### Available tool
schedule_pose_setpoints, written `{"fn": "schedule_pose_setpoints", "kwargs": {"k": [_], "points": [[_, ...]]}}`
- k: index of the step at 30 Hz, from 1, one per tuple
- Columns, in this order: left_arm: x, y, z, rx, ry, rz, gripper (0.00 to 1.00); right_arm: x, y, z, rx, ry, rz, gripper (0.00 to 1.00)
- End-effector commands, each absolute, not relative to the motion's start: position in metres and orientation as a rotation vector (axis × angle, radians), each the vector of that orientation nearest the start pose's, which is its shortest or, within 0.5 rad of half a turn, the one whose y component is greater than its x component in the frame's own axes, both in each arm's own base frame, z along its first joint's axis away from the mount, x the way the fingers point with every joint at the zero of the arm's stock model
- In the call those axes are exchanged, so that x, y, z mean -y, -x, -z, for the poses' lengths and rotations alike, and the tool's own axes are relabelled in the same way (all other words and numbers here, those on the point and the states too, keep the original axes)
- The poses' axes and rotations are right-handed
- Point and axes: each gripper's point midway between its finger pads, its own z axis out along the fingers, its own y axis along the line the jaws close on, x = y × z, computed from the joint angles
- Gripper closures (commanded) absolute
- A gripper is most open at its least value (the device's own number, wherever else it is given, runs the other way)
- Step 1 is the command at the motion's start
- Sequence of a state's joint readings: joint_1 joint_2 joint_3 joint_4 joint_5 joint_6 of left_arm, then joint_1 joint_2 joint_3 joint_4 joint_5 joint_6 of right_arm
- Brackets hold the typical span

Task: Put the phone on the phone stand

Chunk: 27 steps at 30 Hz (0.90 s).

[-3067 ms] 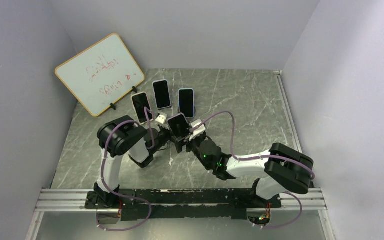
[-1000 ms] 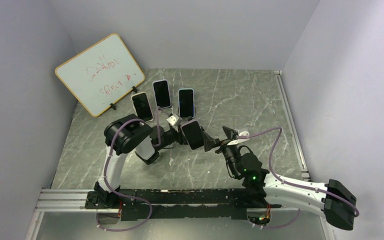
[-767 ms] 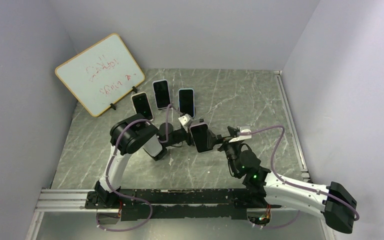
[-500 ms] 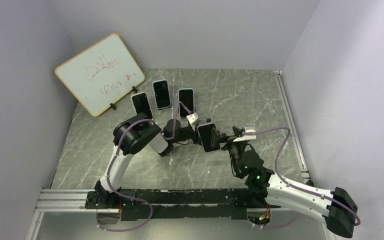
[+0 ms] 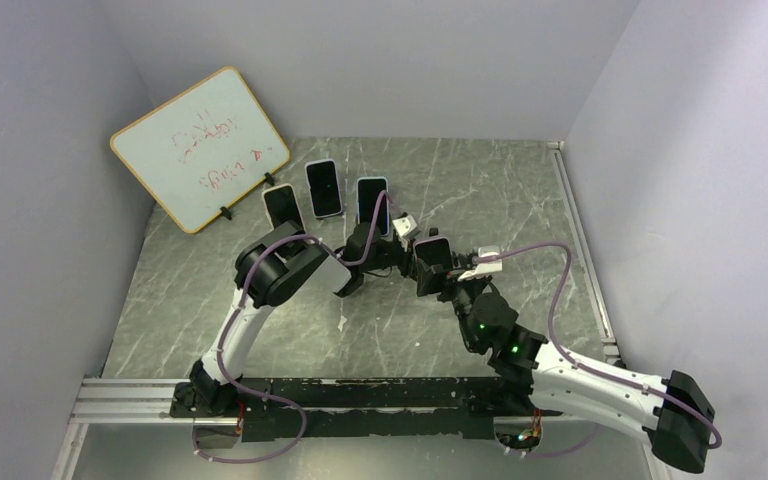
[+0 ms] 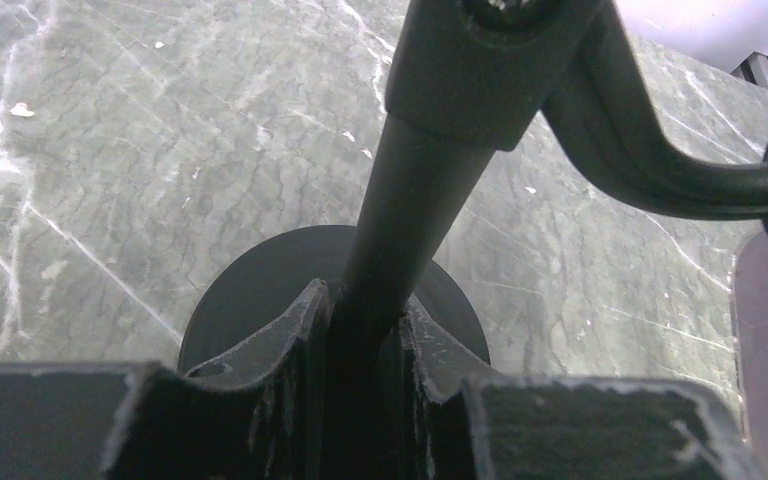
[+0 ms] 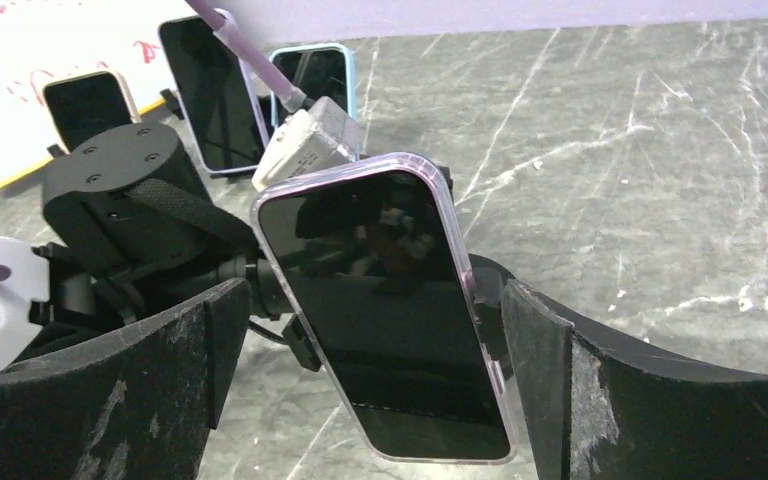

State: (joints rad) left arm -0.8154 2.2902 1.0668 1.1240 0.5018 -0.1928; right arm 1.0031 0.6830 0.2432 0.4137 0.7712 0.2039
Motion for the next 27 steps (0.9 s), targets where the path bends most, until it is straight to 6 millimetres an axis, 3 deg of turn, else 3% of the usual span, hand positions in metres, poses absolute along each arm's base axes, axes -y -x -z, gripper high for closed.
{"fn": "schedule_pose_setpoints", "kwargs": {"k": [1, 6, 12, 15, 22, 27], "points": [[0.461, -0.298, 0.002, -1.712, -0.960, 1.178, 0.95, -0.168, -0.238, -0.194, -1.568, 0.101, -0.354, 0.00], [0.463, -0.297, 0.006, -1.714, -0.979, 1.191, 0.95, -0.164, -0.228, -0.194, -1.602, 0.209, -0.336, 0.00], [0.459, -0.294, -0.001, -1.711, -0.959, 1.223, 0.95, -0.164, -0.215, -0.185, -1.650, 0.201, -0.418, 0.00], [0.454, -0.295, -0.002, -1.715, -0.954, 1.228, 0.95, -0.162, -0.216, -0.178, -1.693, 0.220, -0.373, 0.00], [0.440, -0.300, -0.006, -1.715, -0.931, 1.246, 0.95, -0.184, -0.227, -0.157, -1.804, 0.340, -0.280, 0.00], [0.430, -0.303, -0.007, -1.721, -0.938, 1.227, 0.95, -0.187, -0.232, -0.152, -1.824, 0.336, -0.251, 0.00]]}}
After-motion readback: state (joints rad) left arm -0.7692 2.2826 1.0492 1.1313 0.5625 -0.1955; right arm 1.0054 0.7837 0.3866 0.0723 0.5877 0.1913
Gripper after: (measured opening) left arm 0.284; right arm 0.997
